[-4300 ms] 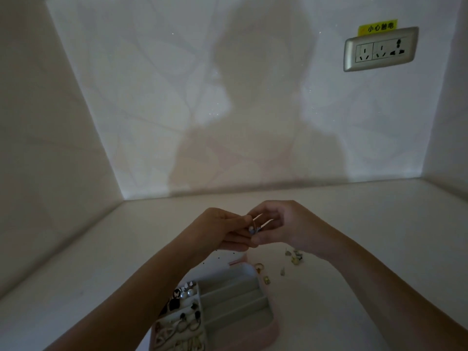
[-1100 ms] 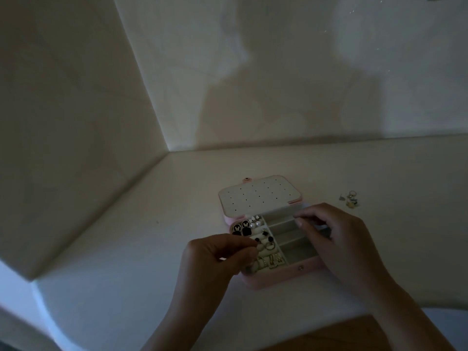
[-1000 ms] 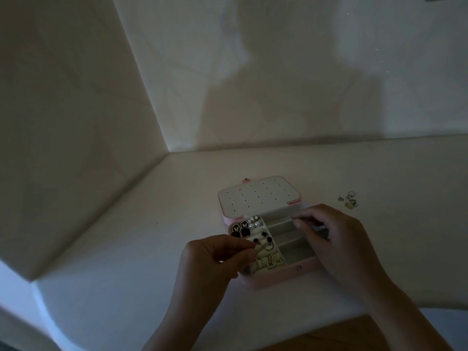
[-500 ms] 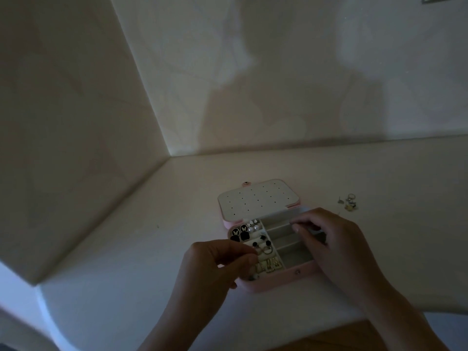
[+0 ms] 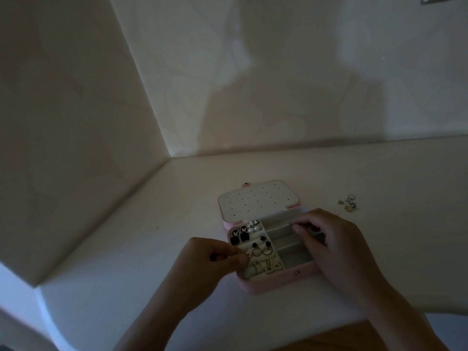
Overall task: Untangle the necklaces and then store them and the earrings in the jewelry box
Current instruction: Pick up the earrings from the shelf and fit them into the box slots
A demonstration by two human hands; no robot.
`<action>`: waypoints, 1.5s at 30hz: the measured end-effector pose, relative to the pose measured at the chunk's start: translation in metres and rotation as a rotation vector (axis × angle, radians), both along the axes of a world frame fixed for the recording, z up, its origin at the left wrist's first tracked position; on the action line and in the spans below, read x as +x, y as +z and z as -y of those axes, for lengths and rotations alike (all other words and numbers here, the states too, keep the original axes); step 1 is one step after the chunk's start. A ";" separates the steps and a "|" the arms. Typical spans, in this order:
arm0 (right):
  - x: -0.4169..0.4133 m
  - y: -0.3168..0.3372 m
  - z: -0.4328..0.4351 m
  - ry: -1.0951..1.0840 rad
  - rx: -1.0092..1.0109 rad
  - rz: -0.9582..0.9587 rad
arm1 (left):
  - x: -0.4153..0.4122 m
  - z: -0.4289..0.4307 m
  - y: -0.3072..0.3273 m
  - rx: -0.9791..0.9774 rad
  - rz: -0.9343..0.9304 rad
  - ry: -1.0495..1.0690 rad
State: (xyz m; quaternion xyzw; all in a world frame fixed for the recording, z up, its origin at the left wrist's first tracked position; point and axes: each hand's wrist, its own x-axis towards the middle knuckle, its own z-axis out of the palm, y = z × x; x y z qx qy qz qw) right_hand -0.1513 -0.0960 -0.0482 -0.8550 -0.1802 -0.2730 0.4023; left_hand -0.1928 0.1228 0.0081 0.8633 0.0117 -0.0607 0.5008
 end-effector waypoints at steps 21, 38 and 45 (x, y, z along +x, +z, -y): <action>-0.001 0.002 -0.001 -0.018 -0.007 -0.045 | -0.008 -0.006 0.015 0.030 0.169 -0.091; -0.002 0.000 0.000 -0.013 0.010 -0.060 | -0.008 0.011 0.008 -0.046 0.169 0.002; -0.001 -0.001 0.000 -0.019 -0.017 -0.053 | -0.007 0.009 0.002 0.076 0.150 -0.066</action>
